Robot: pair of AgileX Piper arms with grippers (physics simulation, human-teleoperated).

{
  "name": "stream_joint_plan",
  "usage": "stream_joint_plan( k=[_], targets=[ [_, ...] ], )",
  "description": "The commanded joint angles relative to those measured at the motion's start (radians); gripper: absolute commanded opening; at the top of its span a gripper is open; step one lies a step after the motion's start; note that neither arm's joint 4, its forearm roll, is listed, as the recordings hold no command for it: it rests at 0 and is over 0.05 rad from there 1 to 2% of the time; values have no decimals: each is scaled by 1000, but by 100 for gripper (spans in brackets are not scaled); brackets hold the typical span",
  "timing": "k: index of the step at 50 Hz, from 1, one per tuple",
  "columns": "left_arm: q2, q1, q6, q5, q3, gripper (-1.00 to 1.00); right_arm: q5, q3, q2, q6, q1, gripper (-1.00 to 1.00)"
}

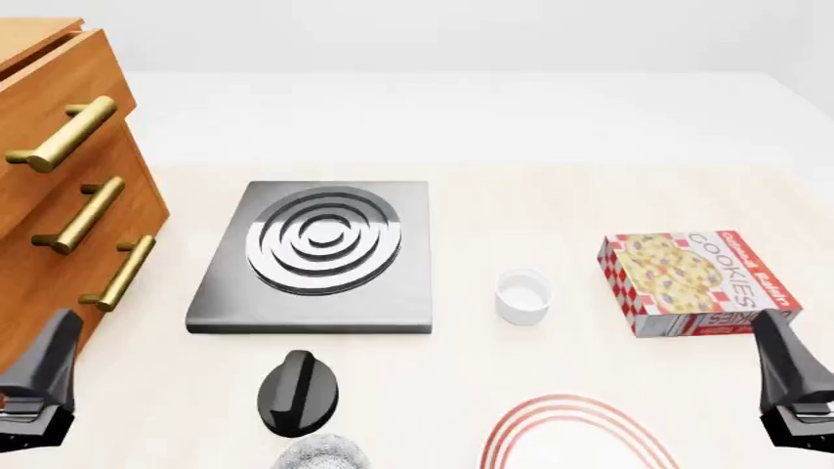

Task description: Pick the akita bowl on the wooden cabinet and place it on the plate.

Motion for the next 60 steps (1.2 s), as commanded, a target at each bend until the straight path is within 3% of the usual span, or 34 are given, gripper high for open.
stream_joint_plan(
  k=[1, 16, 19, 40, 42, 47, 51, 52, 60],
  targets=[
    [21, 5, 0, -6, -3, 100, -1, -2, 4, 1, 0, 100],
    [122, 34, -24, -23, -48, 100, -7, -3, 11, 2, 0, 100],
    [178, 18, -38, 13, -115, 100, -7, -3, 12, 1, 0, 100],
    [202, -111, -55, 351, -496, 100, -1, -5, 7, 2, 0, 100],
    [202, -111, -55, 352, -496, 100, -1, -5, 7, 2, 0, 100],
    [275, -110, -84, 422, -622, 100, 0, -5, 7, 2, 0, 100],
    [276, -110, -84, 422, -623, 100, 0, -5, 7, 2, 0, 100],
    [326, -91, -85, 453, -705, 100, -1, -6, 7, 1, 0, 100],
    [384, -62, -82, 487, -812, 100, -2, -6, 8, 1, 0, 100]
  ],
)
